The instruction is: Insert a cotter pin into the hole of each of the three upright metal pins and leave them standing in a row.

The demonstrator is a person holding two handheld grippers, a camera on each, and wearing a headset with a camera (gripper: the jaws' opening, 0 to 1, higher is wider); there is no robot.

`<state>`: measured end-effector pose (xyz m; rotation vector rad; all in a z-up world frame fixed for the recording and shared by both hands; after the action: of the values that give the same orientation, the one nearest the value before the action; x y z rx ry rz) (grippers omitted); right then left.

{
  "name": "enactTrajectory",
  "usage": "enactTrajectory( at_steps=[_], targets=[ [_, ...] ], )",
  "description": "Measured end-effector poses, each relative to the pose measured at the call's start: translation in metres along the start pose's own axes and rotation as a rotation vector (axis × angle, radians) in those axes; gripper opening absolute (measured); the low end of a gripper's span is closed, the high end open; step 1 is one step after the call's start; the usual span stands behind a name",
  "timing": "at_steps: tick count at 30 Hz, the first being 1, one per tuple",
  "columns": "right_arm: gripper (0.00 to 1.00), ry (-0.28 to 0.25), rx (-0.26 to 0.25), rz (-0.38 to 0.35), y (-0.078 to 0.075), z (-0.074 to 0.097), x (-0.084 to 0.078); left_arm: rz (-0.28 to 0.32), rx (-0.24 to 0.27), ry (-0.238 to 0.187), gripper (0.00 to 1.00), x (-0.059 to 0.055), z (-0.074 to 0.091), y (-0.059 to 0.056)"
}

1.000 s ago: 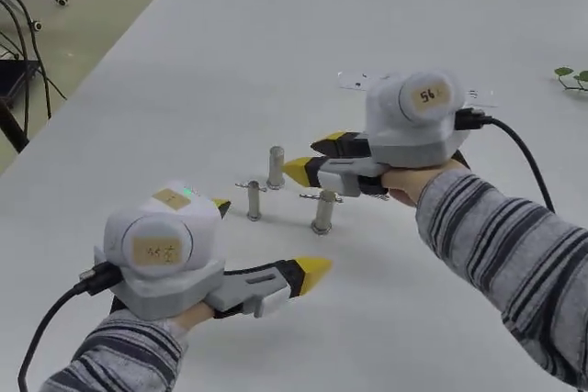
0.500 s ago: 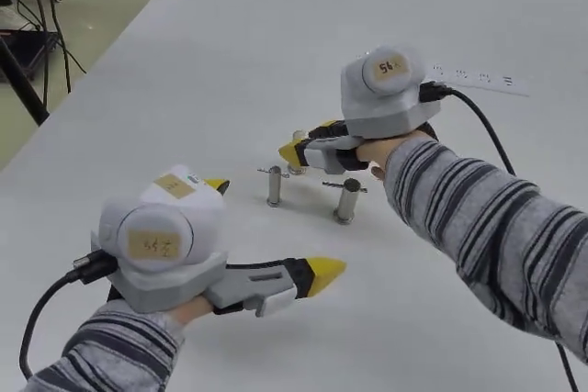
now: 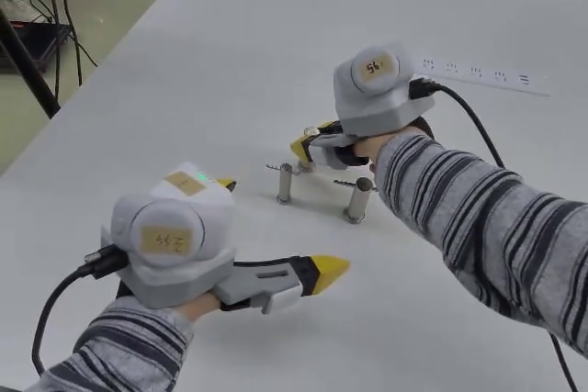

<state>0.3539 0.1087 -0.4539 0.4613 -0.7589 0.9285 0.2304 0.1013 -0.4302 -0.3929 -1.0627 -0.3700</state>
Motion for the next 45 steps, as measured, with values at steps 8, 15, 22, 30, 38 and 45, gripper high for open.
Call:
enactTrajectory(
  at_steps=[8,15,22,30,38,45],
  targets=[
    [0.09,0.021,-0.009,0.016,-0.009,0.004,-0.003,-0.02,-0.014,-0.005,0.99,0.003,-0.002,-0.003],
    [0.09,0.02,-0.036,0.02,-0.027,0.022,-0.009,-0.014,-0.034,-0.013,0.99,0.007,-0.003,-0.007],
    [0.09,0.048,-0.067,0.018,-0.045,0.041,-0.027,-0.023,-0.047,-0.02,0.99,0.01,-0.003,-0.01],
    [0.09,0.077,-0.114,-0.018,-0.054,0.078,-0.054,-0.03,-0.052,-0.022,0.99,0.011,-0.003,-0.011],
    [0.09,0.102,-0.153,-0.053,-0.063,0.106,-0.08,-0.049,-0.065,-0.017,0.98,0.01,-0.005,-0.015],
    [0.09,0.122,-0.161,-0.076,-0.055,0.125,-0.104,-0.054,-0.062,-0.025,0.98,0.012,-0.005,-0.014]
  ],
)
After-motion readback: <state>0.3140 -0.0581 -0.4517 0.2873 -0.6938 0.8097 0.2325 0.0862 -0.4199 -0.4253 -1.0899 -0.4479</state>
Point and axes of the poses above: the centre of the closed fingertips' face, and the gripper's own axes: z roughly backward along the fingers, y roughly to its left, x roughly out of its top, the point moved 1 cm from there along z, roughly backward along the fingers
